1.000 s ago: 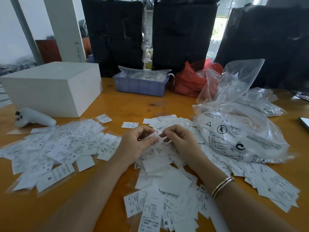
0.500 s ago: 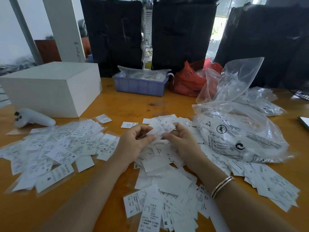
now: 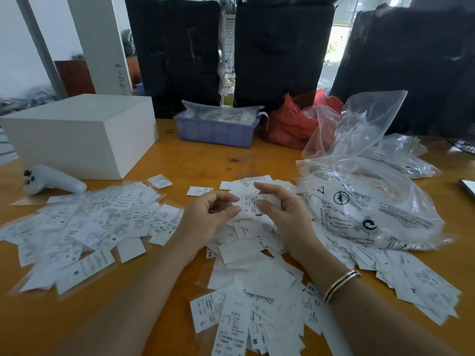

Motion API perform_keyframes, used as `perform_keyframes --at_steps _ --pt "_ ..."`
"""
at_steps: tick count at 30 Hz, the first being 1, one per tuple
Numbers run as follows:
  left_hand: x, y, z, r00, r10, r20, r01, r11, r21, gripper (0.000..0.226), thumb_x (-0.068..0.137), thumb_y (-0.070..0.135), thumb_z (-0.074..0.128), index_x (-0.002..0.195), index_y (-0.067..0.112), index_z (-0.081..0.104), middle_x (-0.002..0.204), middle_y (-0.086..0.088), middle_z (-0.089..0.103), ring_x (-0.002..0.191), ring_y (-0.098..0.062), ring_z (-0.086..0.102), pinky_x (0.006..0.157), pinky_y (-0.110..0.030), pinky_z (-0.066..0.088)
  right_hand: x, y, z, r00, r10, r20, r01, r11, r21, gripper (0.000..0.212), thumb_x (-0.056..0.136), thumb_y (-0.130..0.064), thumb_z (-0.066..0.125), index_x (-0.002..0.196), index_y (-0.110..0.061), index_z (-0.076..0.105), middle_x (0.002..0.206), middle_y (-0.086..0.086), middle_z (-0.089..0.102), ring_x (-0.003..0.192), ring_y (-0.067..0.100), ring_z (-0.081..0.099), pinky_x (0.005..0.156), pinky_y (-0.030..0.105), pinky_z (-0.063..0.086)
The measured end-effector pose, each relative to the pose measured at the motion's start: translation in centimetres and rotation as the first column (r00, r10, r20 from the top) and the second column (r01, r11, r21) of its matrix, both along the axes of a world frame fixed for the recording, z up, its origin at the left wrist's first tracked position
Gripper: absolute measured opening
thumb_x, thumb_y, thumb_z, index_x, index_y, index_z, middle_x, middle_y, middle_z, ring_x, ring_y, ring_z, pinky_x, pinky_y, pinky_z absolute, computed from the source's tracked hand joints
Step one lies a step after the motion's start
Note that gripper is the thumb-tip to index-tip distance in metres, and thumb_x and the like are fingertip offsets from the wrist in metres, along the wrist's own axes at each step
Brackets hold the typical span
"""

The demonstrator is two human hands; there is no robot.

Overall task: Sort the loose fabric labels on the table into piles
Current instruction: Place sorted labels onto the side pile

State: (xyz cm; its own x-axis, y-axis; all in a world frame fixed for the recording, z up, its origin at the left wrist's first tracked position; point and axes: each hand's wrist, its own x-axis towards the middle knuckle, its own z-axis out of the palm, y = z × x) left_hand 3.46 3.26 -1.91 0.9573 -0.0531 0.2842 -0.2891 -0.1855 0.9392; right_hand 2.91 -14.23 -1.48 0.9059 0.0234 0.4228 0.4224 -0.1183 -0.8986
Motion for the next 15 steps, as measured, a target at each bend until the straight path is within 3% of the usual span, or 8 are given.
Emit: perform_keyframes --at_steps 6,11,15 --pt "-0.04 -0.07 0.04 1.000 -0.020 0.006 0.020 0.999 0.032 0.012 0.078 0.023 0.075 0.082 0.034 0.070 0.083 0.015 0.065 0.073 0.008 0.058 0.059 -0.006 0.046 -0.12 -0.04 0.18 0.999 -0.033 0.029 0.032 0.999 0.042 0.036 0.088 -0.006 0.063 0.095 -0.040 0.067 0.090 -0.030 0.065 0.086 -0.008 0.060 0.073 0.008 0.046" --pt "0.03 0.00 -0.03 1.000 0.008 -0.019 -0.008 1.000 0.018 0.012 0.077 0.024 0.076 0.082 0.033 0.069 0.078 0.014 0.068 0.074 0.007 0.061 0.061 -0.009 0.050 -0.17 0.24 0.13 0.999 0.033 0.011 -0.033 0.999 0.000 0.043 0.087 -0.005 0.063 0.090 -0.048 0.069 0.090 -0.023 0.068 0.086 -0.002 0.062 0.074 0.012 0.048" --pt "-0.01 0.02 0.07 1.000 -0.027 0.010 0.027 0.999 0.033 0.014 0.079 0.021 0.074 0.086 0.031 0.068 0.080 0.019 0.067 0.074 0.007 0.060 0.060 -0.008 0.047 -0.22 0.28 -0.08 0.998 0.057 -0.036 -0.058 0.997 -0.049 0.046 0.089 -0.005 0.060 0.090 -0.051 0.068 0.091 -0.028 0.064 0.086 -0.004 0.061 0.071 0.014 0.048"
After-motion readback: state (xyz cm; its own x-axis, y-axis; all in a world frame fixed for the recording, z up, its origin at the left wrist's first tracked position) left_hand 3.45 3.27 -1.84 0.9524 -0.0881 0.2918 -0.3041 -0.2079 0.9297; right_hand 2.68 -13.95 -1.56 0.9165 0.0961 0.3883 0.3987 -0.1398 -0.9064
